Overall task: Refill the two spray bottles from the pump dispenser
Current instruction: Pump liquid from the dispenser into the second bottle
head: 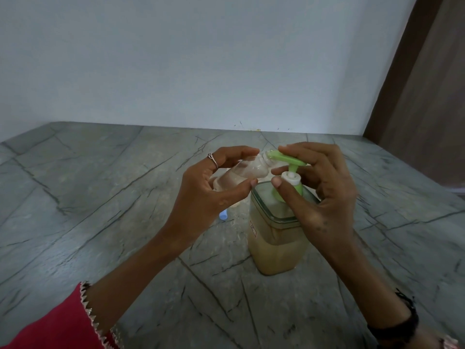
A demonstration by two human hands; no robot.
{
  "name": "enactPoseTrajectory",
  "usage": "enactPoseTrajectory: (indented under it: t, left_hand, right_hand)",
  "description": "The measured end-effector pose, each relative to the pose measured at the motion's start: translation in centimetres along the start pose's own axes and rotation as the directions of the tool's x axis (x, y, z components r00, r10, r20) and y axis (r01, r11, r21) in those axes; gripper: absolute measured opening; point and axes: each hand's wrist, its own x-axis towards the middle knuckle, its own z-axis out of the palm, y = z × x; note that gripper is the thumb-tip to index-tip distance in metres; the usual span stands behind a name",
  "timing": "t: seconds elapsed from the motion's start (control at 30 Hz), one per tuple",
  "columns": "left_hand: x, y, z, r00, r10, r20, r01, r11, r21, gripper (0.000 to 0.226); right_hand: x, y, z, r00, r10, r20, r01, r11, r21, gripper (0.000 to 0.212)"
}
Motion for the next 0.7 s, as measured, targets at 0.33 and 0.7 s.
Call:
enactPoseTrajectory:
  t: [0.33,0.7]
  left_hand:
    - [-0.02,-0.32,-0.19,0.997,-0.05,0.056,0.053,0.997,-0.048,0.041]
    - [0.16,-0.18,-0.2,0.998,-0.058,0.033,0.059,0.996,-0.059,0.039]
  right_hand:
    - [0.82,-0.45,0.09,0.996,0.068,-0.052,-0.067,0.997,0.028,0.027]
    - [0.18,-0.2,0.2,1.0,0.008,-0.012,-0.008,1.0,-0.008,0.03]
